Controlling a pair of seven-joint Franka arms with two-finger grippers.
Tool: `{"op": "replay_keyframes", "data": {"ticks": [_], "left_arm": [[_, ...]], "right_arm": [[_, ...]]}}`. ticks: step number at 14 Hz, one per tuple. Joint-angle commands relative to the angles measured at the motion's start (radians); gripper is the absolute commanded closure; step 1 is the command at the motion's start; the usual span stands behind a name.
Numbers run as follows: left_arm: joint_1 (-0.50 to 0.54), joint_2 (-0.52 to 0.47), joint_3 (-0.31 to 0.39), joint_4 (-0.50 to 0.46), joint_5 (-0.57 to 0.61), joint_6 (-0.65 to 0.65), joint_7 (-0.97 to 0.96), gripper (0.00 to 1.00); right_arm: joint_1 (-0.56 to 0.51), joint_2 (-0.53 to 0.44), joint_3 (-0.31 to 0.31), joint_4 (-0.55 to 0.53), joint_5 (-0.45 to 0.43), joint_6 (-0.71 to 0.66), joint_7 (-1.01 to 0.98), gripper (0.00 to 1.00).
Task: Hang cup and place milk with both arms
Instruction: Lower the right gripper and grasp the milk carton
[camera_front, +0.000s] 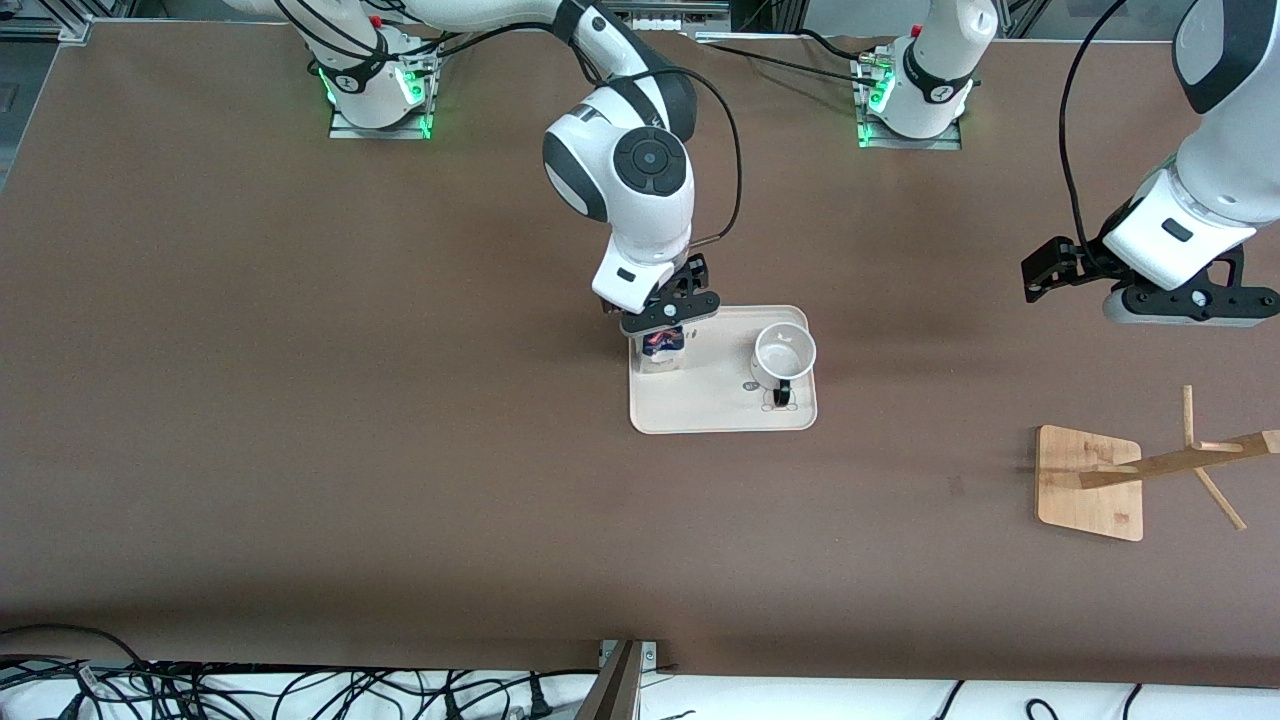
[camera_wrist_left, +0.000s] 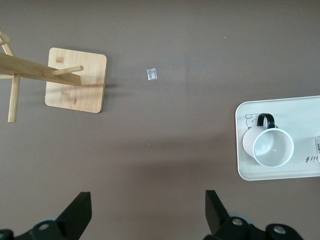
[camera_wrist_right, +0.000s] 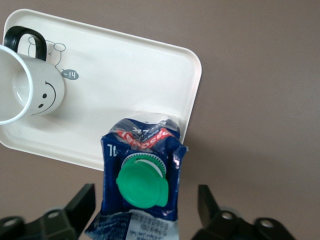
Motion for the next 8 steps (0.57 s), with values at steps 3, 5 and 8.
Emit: {"op": "replay_keyframes", "data": {"ticks": [3, 5, 8], "left_arm": [[0.002, 0.009, -0.001, 0.025, -0.010, -0.020, 0.010, 0.00], [0.001, 0.009, -0.001, 0.025, -0.010, -0.020, 0.002, 0.00], [0.004, 0.011, -0.001, 0.025, -0.010, -0.027, -0.001, 0.00]], "right_arm": [[-0.003, 0.002, -0.002, 0.007, -0.008, 0.003, 0.033, 0.61], [-0.009, -0.007, -0.005, 0.012, -0.007, -0.006, 0.021, 0.61], [-0.023, -0.032, -0.008, 0.014, 0.011, -0.021, 0.019, 0.61]]}}
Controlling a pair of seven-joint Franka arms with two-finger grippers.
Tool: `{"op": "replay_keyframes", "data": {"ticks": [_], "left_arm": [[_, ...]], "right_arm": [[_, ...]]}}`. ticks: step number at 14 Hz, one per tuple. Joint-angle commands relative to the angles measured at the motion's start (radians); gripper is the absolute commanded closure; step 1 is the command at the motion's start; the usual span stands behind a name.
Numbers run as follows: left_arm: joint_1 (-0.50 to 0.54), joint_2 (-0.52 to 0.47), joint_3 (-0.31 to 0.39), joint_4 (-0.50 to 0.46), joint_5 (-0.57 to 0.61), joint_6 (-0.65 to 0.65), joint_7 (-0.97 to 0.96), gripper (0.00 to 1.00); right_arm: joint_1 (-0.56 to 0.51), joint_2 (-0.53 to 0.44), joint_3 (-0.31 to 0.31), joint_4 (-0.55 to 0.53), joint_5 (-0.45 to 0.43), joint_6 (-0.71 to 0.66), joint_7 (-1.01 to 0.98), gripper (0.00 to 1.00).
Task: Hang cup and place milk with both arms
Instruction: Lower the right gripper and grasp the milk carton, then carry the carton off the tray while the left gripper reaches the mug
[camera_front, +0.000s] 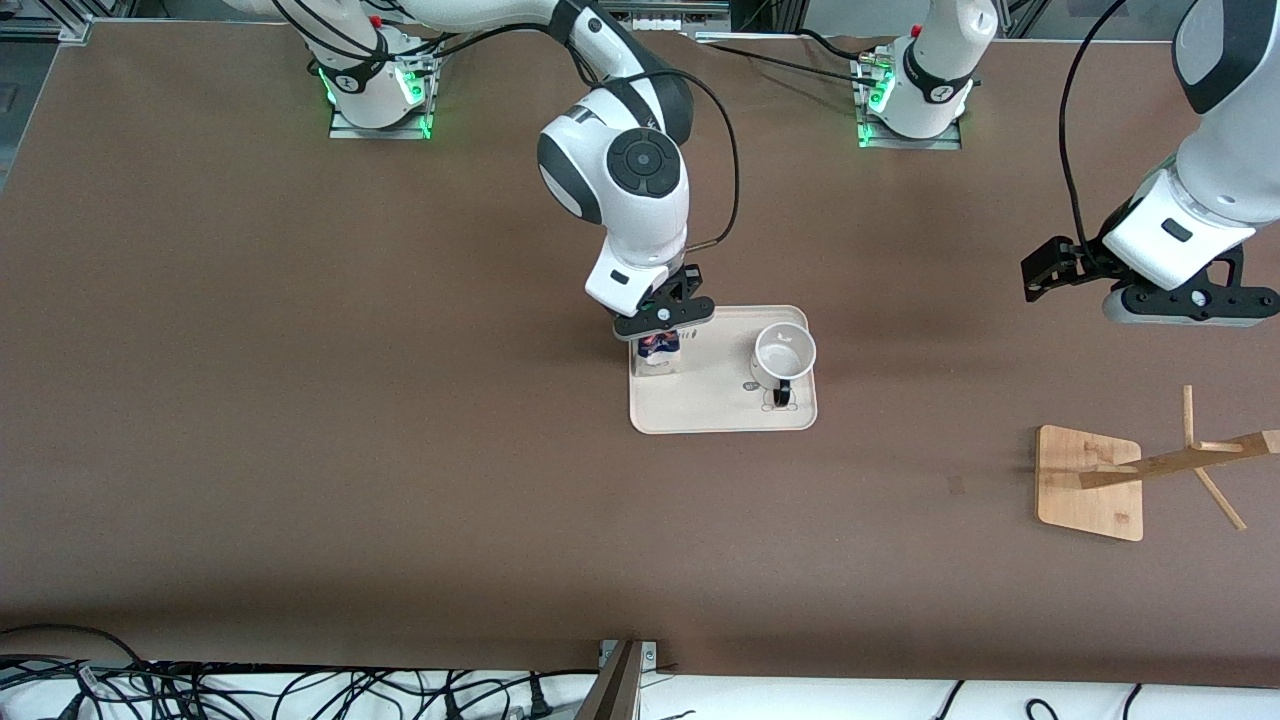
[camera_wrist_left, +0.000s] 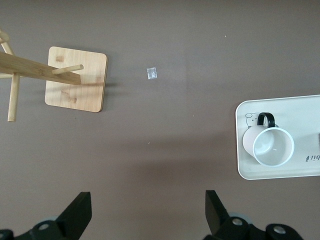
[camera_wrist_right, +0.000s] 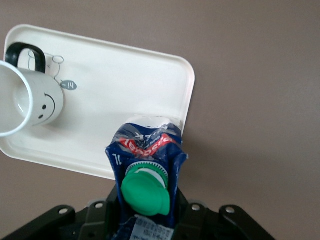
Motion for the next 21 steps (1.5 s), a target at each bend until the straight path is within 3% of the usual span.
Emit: {"op": "replay_keyframes", "data": {"ticks": [1, 4, 7, 10, 16, 18, 21], "left_arm": [[0.004, 0.011, 0.001, 0.025, -0.010, -0.021, -0.001, 0.00], [0.010, 0.015, 0.001, 0.032, -0.012, -0.021, -0.001, 0.00], [0.005, 0.112, 0.001, 0.138, -0.010, -0.018, 0.009, 0.00], [-0.006, 0.138, -0.004, 0.144, -0.009, -0.028, 0.014, 0.00], [-0.064, 0.244, -0.135, 0.144, -0.041, 0.046, -0.109, 0.00], [-0.125, 0.313, -0.177, 0.138, -0.030, 0.130, -0.240, 0.00], [-0.237, 0.408, -0.175, 0.114, 0.011, 0.218, -0.334, 0.00]], "right_arm": [[-0.020, -0.024, -0.004, 0.006, 0.019, -0.052, -0.001, 0.61], [-0.077, -0.084, -0.001, 0.010, 0.024, -0.114, -0.051, 0.61], [-0.154, -0.132, -0.003, 0.005, 0.022, -0.160, -0.151, 0.61], [-0.261, -0.168, -0.007, -0.009, 0.025, -0.209, -0.270, 0.61], [-0.508, -0.241, -0.009, -0.170, 0.042, -0.224, -0.637, 0.61], [-0.566, -0.256, -0.033, -0.225, 0.042, -0.209, -0.668, 0.61], [-0.571, -0.265, -0.096, -0.271, 0.042, -0.206, -0.676, 0.60]]}}
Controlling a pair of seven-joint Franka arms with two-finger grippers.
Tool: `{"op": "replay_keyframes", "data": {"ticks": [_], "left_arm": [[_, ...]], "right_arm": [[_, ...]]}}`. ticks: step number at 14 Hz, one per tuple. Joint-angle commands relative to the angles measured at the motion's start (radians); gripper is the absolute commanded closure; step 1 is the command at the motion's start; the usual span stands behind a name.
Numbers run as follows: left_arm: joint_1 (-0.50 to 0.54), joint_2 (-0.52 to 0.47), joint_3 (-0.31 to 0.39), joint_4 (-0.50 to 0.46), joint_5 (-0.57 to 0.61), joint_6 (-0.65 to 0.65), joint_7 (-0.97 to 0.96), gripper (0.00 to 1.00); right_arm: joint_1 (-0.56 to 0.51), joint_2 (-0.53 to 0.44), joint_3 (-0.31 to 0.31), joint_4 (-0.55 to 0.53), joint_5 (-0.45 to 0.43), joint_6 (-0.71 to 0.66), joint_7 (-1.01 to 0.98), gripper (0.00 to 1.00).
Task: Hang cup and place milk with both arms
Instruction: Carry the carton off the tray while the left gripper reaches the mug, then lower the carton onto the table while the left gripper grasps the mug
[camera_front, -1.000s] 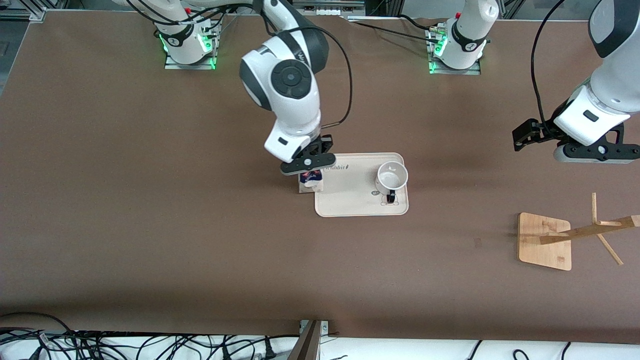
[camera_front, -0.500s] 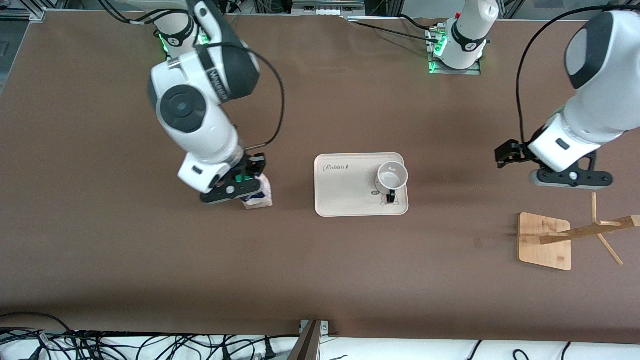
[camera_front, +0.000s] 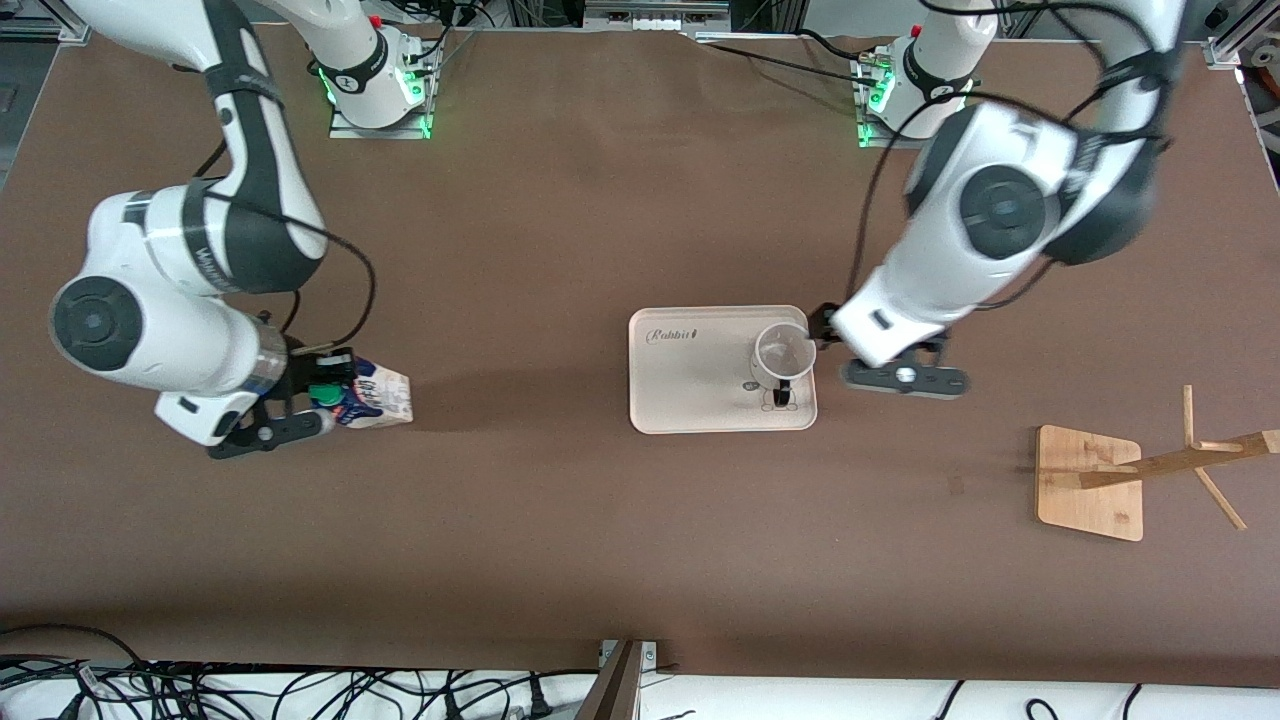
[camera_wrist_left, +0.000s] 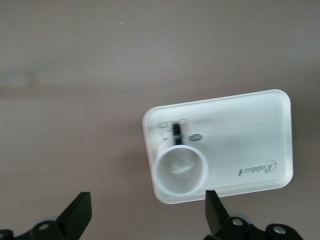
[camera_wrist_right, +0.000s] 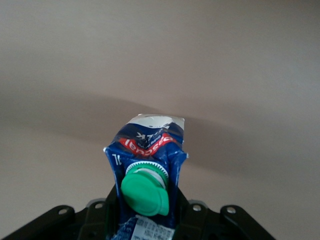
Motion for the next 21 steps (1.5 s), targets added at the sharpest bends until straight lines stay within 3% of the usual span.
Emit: {"op": "replay_keyframes", "data": {"ticks": [1, 7, 8, 9, 10, 11, 12, 13, 14, 15, 16, 17, 21], "left_arm": [[-0.073, 0.088, 0.007, 0.001, 0.041, 0.073, -0.067, 0.00], [-0.110, 0.138, 0.007, -0.198, 0.044, 0.338, -0.253, 0.00], [-0.118, 0.139, 0.007, -0.214, 0.044, 0.340, -0.293, 0.06], [-0.123, 0.145, 0.007, -0.215, 0.050, 0.342, -0.307, 0.19], [-0.123, 0.157, 0.007, -0.214, 0.067, 0.343, -0.308, 0.45], [-0.123, 0.167, 0.006, -0.214, 0.073, 0.348, -0.311, 0.64], [-0.123, 0.177, 0.007, -0.214, 0.074, 0.367, -0.317, 0.73], [-0.123, 0.184, 0.007, -0.214, 0.074, 0.383, -0.319, 0.77], [-0.123, 0.191, 0.007, -0.214, 0.074, 0.384, -0.319, 0.86], [-0.120, 0.194, 0.006, -0.211, 0.074, 0.384, -0.324, 0.87], [-0.118, 0.193, 0.006, -0.209, 0.074, 0.384, -0.328, 0.96], [-0.115, 0.188, 0.006, -0.206, 0.074, 0.383, -0.328, 1.00], [-0.106, 0.139, 0.018, -0.185, 0.074, 0.369, -0.322, 1.00]], "right_arm": [[0.014, -0.055, -0.034, -0.096, 0.015, 0.018, -0.010, 0.60], [0.014, -0.092, -0.066, -0.234, 0.020, 0.094, -0.010, 0.57], [0.014, -0.095, -0.068, -0.261, 0.020, 0.117, -0.010, 0.57], [0.014, -0.101, -0.069, -0.286, 0.020, 0.143, -0.010, 0.57], [0.014, -0.103, -0.069, -0.303, 0.020, 0.162, -0.010, 0.57], [0.014, -0.103, -0.069, -0.317, 0.020, 0.176, -0.010, 0.56], [0.014, -0.103, -0.069, -0.324, 0.020, 0.186, -0.010, 0.53], [0.014, -0.103, -0.069, -0.326, 0.020, 0.186, -0.010, 0.42], [0.014, -0.103, -0.069, -0.324, 0.020, 0.186, -0.010, 0.26], [0.014, -0.103, -0.069, -0.321, 0.020, 0.186, -0.010, 0.14], [0.014, -0.103, -0.069, -0.318, 0.020, 0.185, -0.008, 0.00], [0.014, -0.103, -0.071, -0.314, 0.020, 0.182, -0.005, 0.00], [0.009, -0.101, -0.072, -0.272, 0.017, 0.173, -0.009, 0.00]]}}
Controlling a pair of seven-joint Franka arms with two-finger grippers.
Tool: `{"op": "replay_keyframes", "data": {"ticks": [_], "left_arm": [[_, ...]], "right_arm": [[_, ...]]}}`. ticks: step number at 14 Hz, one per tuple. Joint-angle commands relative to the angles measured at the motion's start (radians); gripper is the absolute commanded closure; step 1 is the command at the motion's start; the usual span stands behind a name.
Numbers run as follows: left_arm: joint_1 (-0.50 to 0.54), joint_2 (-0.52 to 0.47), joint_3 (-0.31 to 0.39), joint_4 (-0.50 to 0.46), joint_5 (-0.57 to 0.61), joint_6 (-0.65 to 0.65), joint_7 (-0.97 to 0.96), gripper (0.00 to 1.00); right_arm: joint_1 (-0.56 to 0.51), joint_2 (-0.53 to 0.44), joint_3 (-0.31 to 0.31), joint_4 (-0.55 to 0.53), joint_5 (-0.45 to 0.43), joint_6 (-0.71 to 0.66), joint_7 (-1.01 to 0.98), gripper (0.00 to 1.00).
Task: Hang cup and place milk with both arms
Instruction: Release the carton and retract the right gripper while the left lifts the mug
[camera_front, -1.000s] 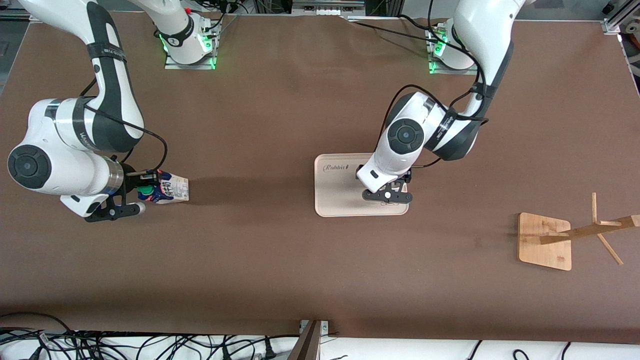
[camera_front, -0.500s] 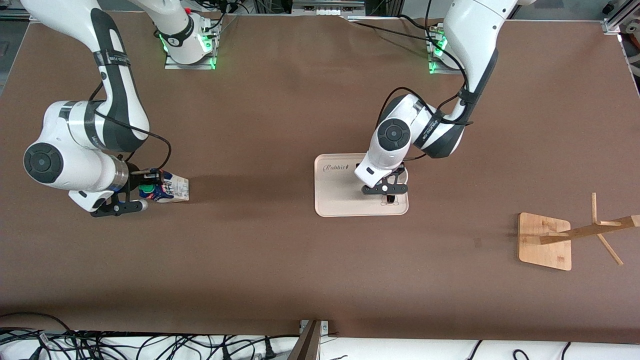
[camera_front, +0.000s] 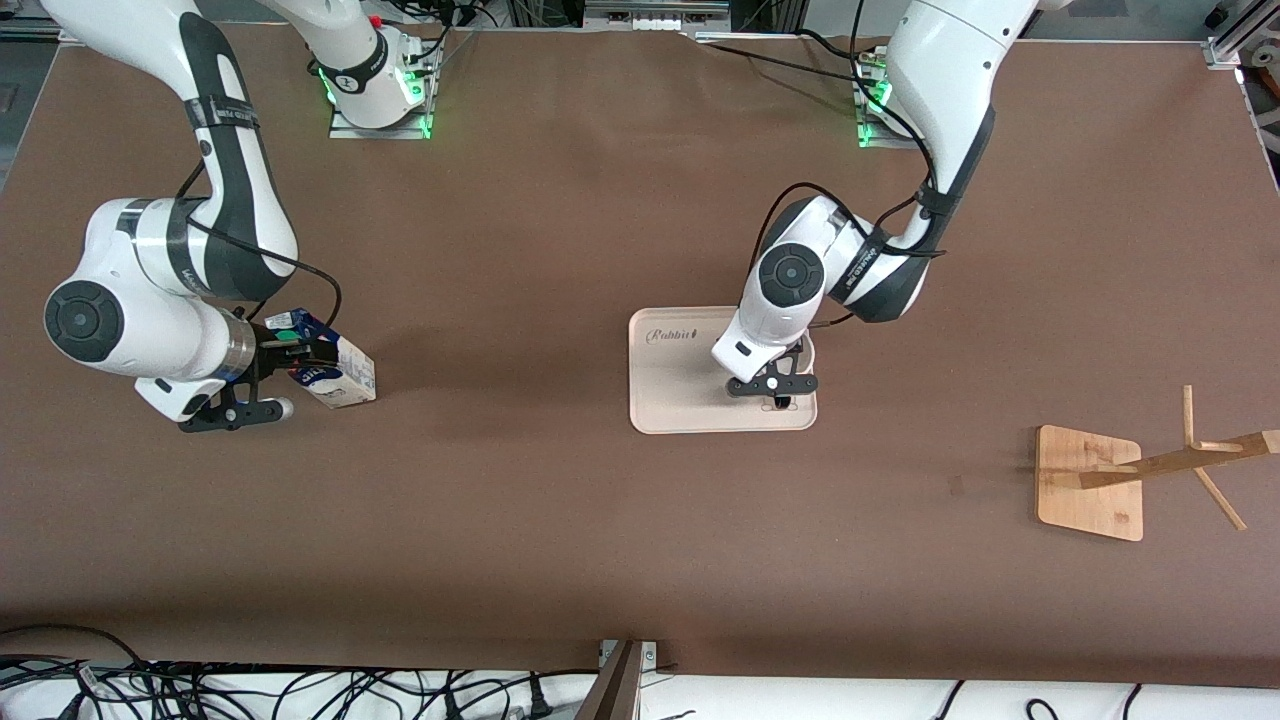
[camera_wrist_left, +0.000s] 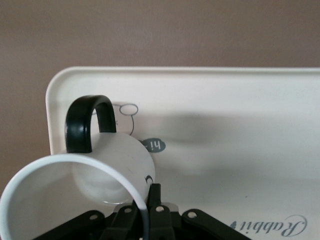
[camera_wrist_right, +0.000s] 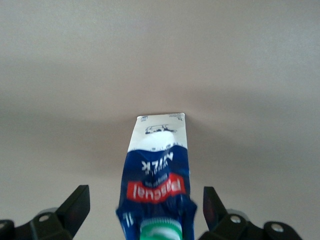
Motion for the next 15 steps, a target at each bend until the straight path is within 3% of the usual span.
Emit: {"op": "replay_keyframes", "data": {"ticks": [1, 6, 12, 15], "left_arm": [[0.022, -0.074, 0.009, 0.005, 0.021, -0.041, -0.014, 1.00], [0.159, -0.200, 0.008, 0.080, 0.021, -0.074, -0.002, 1.00], [0.347, -0.250, -0.001, 0.256, 0.002, -0.339, 0.216, 1.00], [0.430, -0.263, -0.003, 0.275, -0.053, -0.404, 0.264, 1.00]], "right_arm": [[0.001, -0.024, -0.018, 0.021, 0.015, 0.002, -0.013, 0.00], [-0.003, -0.032, -0.020, 0.139, 0.015, -0.033, -0.007, 0.00], [0.003, -0.220, -0.019, 0.144, -0.008, -0.200, 0.001, 0.00], [0.003, -0.282, -0.019, 0.144, -0.054, -0.263, -0.007, 0.00]]}}
